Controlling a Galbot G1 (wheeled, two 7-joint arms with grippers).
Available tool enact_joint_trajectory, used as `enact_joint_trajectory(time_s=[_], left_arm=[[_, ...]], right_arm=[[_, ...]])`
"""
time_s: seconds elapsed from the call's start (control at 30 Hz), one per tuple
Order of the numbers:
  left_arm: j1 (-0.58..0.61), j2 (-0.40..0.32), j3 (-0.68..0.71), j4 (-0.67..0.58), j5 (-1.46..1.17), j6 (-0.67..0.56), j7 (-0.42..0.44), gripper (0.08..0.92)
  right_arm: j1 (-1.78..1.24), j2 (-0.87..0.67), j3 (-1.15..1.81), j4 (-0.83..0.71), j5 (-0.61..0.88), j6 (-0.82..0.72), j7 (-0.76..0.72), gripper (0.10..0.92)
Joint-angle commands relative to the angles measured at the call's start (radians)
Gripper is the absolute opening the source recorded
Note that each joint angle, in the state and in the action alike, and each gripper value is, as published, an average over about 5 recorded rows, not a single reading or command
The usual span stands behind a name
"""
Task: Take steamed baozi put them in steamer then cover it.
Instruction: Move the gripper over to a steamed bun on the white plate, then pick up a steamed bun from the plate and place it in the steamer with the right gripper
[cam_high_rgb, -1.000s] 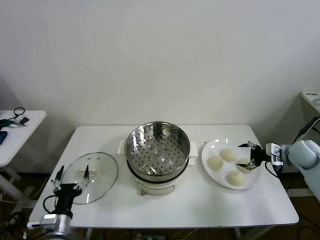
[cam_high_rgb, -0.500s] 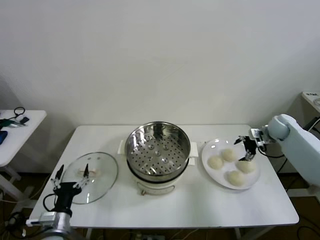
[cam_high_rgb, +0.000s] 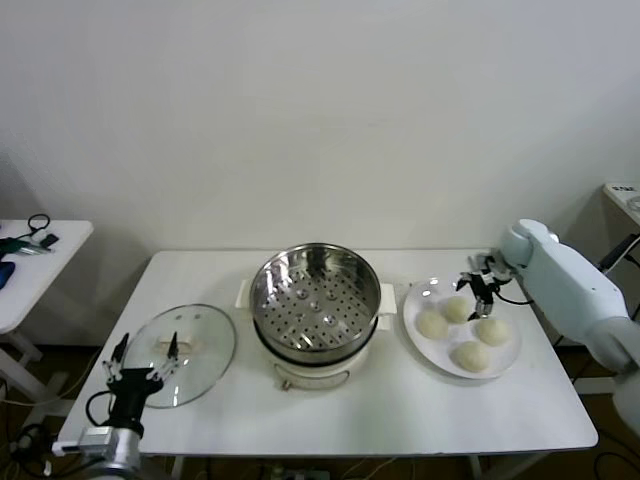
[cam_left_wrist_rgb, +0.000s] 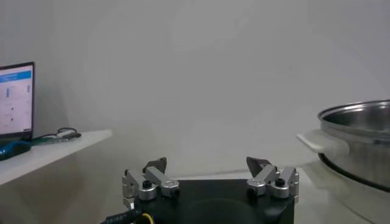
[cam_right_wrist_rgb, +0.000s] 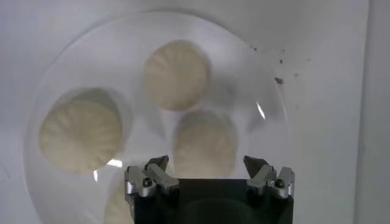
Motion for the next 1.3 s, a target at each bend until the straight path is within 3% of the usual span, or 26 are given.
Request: enact_joint_trajectory(time_s=[0.03,0.37,0.57,0.8,1.03,1.3], left_arm=[[0.001,0.0,-0.001,0.002,0.0,-0.001,0.0,0.823],[0.007,-0.001,-0.002,0.013,0.002,-0.011,-0.001,0.823],[0.008,-0.003,-0.002,0.016,0.006,-0.013,-0.003,0.823],[0.012,-0.005,-0.003,0.017,0.008,-0.015,-0.005,0.823],[0.013,-0.007,-0.005,0.014,0.009,-0.014,-0.006,0.823],[0.023,-0.006,-0.009,0.009,0.01,-0.015,-0.009,0.823]], right_arm=[[0.019,0.069,-0.01,-0.094,-0.058,0.009,-0.001,0.823],[0.019,0.093,0.058,-0.149,-0.148,0.031,0.003,0.809],[0.016,0.09,0.072,-0.158,-0.169,0.039,-0.001,0.722],[0.019,0.088,0.087,-0.157,-0.169,0.048,-0.008,0.681],[0.069,0.052,0.031,-0.09,-0.086,0.071,-0.035,0.671],[0.248,-0.007,-0.181,0.096,0.099,0.115,-0.09,0.67]])
